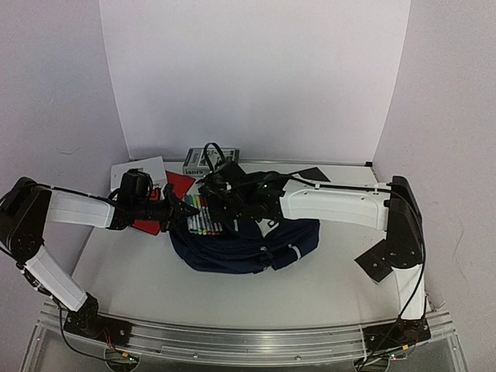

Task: Pack the student bag
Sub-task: Place the stationery in the student bag.

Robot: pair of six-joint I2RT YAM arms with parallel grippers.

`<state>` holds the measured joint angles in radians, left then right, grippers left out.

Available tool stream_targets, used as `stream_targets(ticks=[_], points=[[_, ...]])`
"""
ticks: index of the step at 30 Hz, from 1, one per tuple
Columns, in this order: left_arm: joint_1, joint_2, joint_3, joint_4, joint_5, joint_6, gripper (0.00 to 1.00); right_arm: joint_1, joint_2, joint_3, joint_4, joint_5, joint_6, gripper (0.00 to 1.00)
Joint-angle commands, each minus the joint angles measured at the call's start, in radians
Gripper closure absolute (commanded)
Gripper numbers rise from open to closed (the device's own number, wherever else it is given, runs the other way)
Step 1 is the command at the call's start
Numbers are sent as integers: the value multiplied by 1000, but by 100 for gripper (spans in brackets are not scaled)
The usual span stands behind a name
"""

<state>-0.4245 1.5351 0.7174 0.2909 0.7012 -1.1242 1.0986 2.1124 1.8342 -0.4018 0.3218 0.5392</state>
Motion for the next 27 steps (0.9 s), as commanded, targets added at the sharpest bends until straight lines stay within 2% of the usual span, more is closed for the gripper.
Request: stream_targets(ticks=[1,5,8,10,12,14,17,19,24,27], points=[[-18,49,44,179,-39,-59,100,24,-103,-2,112,5,1,100],[-73,120,55,286,-94,-98,100,34,-119,-32,126,9,21,100],[-126,177,84,299,-122,-101,100,33,-133,-62,129,30,41,100],[-143,203,101,292,-108,-93,94,33,-144,-85,130,46,51,100],[-146,201,102,265,-105,-72,82,33,-156,-110,130,58,54,100],[-146,150,111,162,-138,-4,68,34,-166,-133,130,59,54,100],[-145,44,152,-74,-210,127,46,33,-184,-173,130,58,44,100],[-145,-32,166,-226,-271,199,36,35,-201,-204,129,59,36,100],[-133,-195,168,-534,-434,300,25,34,-258,-313,129,51,4,100],[-108,-239,156,-610,-466,316,20,34,-307,-401,127,35,-7,100]])
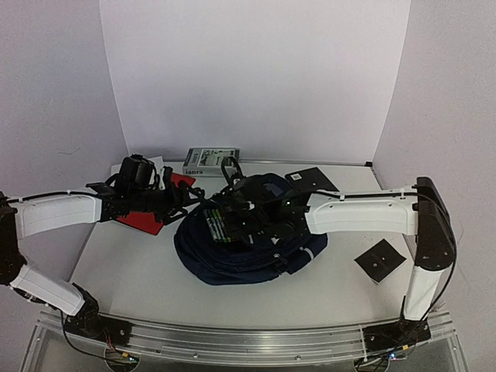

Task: Pack the student bag
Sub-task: Place the stationery in the student bag.

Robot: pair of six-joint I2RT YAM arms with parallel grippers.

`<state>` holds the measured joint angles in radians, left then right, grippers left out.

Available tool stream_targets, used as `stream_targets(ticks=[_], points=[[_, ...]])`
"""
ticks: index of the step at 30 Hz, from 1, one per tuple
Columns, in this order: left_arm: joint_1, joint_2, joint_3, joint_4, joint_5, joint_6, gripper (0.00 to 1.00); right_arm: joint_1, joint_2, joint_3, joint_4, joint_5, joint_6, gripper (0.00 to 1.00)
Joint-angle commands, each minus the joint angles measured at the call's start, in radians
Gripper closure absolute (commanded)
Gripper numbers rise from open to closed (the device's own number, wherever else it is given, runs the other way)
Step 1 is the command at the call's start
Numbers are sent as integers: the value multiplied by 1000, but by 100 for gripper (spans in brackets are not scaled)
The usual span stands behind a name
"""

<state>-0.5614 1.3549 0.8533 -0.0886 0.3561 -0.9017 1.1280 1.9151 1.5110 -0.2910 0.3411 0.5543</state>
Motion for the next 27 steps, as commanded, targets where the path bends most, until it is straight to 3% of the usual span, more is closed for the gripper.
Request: stream_targets(ticks=[1,6,8,10,13,16,21,27], points=[[38,-66,15,-228,-114,96,19,5,-128,-107,13,10,-22,100],[72,-36,12,-151,-48,104,16,4,-225,-247,-27,11,9,100],[86,-3,16,-93,4,102,16,4,-266,-313,-40,7,22,95],[93,36,19,-42,62,98,16,4,-295,-362,-52,-1,36,78],[95,90,30,4,130,102,16,4,-314,-378,-71,-12,57,42],[95,130,26,37,161,104,17,3,-295,-322,-80,-1,53,22],[95,179,3,83,183,94,17,-7,-155,-122,-112,31,9,10],[92,288,13,146,200,100,18,-28,33,51,-118,-25,-32,8]])
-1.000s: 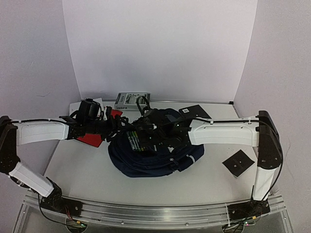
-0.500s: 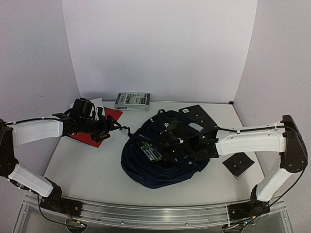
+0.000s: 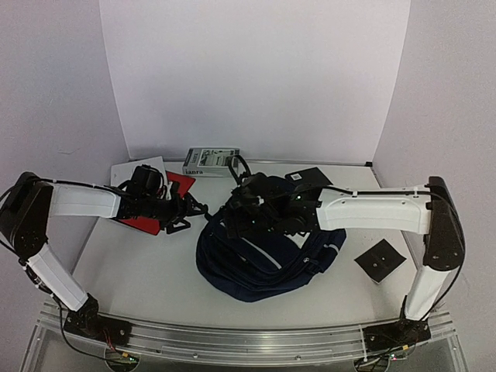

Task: Pack the student bag
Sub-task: Place the stationery in the student bag, then adjust the student bag at the center of the board.

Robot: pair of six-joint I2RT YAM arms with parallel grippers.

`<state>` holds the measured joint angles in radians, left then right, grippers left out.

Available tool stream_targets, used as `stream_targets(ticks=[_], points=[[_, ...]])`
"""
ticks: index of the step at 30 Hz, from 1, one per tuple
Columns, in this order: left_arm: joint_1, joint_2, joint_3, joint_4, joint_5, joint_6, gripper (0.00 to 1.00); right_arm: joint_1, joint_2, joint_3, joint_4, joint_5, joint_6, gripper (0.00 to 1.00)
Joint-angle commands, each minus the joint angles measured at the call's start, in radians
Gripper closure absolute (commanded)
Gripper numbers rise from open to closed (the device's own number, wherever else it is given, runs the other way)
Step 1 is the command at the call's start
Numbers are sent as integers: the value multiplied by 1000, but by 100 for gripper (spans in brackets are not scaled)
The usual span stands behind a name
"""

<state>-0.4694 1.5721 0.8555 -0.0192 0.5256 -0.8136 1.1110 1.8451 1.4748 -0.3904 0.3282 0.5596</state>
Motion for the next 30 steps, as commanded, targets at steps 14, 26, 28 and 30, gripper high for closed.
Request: stream_targets(ticks=[14,26,28,30], points=[[-32,235,66,26,-31,94,26,-203,-50,-161,-70,34,189,5],[-53,363,131,42,2,119,55,-410,-159,-393,-68,29,276,2],[-59,364,119,58,19,115,64,-415,-126,-410,-16,-15,263,3],[-68,355,89,103,53,111,71,-415,-102,-430,79,-88,232,7]])
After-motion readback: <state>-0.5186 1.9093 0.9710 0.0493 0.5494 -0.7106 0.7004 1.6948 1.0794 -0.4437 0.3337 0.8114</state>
